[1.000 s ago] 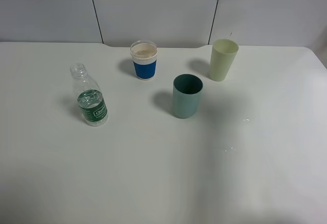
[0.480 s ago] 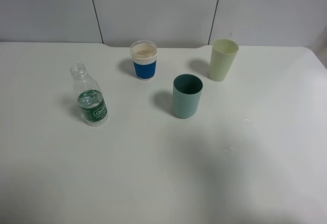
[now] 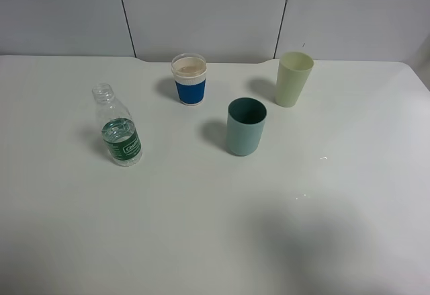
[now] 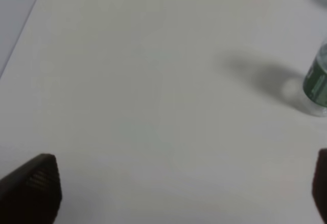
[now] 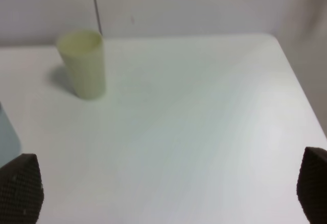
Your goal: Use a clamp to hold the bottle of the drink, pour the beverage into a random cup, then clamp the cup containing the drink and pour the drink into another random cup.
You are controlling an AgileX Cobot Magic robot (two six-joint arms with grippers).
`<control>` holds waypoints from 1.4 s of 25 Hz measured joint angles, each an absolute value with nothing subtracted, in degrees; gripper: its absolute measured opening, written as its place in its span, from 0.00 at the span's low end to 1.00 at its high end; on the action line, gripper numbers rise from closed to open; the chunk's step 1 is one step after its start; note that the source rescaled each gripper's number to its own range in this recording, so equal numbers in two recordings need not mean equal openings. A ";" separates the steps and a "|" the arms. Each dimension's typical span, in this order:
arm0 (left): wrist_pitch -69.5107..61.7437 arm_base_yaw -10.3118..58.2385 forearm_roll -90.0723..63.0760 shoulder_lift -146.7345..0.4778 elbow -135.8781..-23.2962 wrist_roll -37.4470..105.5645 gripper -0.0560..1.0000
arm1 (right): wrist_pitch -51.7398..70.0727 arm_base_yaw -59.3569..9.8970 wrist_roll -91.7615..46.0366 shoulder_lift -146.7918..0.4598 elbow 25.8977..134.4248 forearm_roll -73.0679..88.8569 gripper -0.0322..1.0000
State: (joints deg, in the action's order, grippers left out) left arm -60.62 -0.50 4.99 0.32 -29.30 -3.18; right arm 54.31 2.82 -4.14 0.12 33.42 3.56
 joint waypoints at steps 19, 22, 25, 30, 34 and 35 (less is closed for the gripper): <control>-60.62 -0.50 4.99 0.32 -29.30 -3.18 1.00 | 60.95 2.82 -4.14 0.12 28.65 -1.01 1.00; -60.62 -0.50 4.99 0.32 -29.30 -3.18 1.00 | 60.95 2.82 -4.14 0.12 28.65 -1.01 1.00; -60.62 -0.50 4.99 0.32 -29.30 -3.18 1.00 | 60.95 2.82 -4.14 0.12 28.65 -1.01 1.00; -60.62 -0.50 4.99 0.32 -29.30 -3.18 1.00 | 60.95 2.82 -4.14 0.12 28.65 -1.01 1.00; -60.62 -0.50 4.99 0.32 -29.30 -3.18 1.00 | 60.95 2.82 -4.14 0.12 28.65 -1.01 1.00; -60.62 -0.50 4.99 0.32 -29.30 -3.18 1.00 | 60.95 2.82 -4.14 0.12 28.65 -1.01 1.00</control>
